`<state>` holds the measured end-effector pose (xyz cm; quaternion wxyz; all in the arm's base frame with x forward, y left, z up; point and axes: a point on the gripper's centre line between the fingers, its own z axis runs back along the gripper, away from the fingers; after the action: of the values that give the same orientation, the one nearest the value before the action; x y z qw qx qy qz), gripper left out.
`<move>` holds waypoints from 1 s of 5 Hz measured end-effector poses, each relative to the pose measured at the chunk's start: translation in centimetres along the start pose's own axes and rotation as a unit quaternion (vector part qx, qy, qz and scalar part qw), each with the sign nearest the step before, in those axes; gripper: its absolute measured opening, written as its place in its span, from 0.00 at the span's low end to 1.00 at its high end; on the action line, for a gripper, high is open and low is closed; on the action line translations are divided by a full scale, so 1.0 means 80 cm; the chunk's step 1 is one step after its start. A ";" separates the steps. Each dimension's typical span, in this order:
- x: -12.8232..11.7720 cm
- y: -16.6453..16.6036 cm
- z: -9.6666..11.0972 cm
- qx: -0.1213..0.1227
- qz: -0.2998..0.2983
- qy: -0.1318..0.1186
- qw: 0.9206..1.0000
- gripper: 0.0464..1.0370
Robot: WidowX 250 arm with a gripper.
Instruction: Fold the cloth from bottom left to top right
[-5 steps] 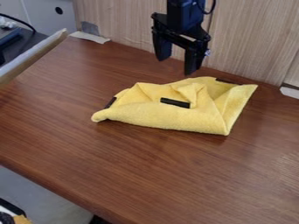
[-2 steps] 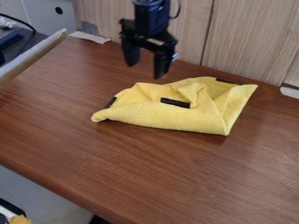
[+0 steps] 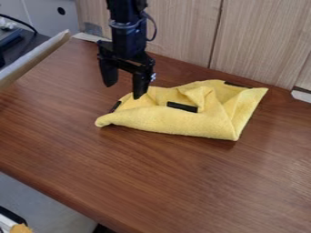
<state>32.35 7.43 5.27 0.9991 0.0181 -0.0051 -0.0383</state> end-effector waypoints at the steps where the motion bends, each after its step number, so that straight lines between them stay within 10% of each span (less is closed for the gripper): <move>1: -0.018 0.017 -0.014 0.003 0.040 0.012 0.999 0.96; 3: -0.029 0.024 -0.049 -0.022 0.087 0.044 0.995 0.91; 5: -0.027 0.026 -0.049 -0.002 0.091 0.045 0.995 0.32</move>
<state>30.42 9.78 1.41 0.9977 0.0176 0.0383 0.0533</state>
